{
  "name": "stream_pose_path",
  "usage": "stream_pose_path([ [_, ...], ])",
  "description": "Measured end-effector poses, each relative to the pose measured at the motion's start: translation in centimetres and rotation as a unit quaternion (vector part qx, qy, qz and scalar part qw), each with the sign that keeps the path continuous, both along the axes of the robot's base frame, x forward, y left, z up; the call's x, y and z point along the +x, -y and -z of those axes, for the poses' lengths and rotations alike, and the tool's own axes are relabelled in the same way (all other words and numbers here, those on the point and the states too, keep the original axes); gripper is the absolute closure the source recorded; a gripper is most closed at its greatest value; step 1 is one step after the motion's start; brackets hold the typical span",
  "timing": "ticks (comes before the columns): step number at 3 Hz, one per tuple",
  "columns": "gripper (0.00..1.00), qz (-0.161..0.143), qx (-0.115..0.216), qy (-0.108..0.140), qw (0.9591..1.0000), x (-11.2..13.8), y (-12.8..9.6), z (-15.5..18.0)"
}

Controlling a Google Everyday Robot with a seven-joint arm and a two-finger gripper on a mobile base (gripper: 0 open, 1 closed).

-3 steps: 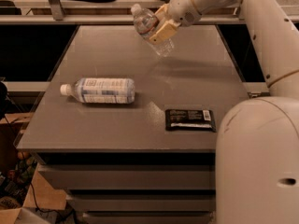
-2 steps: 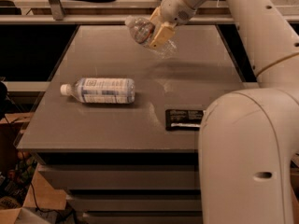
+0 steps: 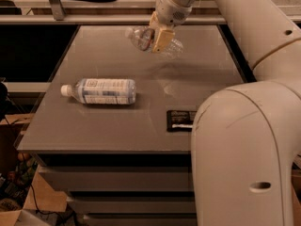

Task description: Knock water bottle over

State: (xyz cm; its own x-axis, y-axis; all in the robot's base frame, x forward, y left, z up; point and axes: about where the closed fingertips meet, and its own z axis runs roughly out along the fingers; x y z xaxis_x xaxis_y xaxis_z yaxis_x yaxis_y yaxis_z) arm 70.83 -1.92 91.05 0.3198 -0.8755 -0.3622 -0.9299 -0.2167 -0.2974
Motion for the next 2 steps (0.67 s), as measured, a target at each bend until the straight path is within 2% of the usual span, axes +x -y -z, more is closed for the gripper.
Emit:
stream_pose_path([
  [2,1.00,-0.001,0.001,-0.001,1.0000,0.16,-0.17,0.49],
])
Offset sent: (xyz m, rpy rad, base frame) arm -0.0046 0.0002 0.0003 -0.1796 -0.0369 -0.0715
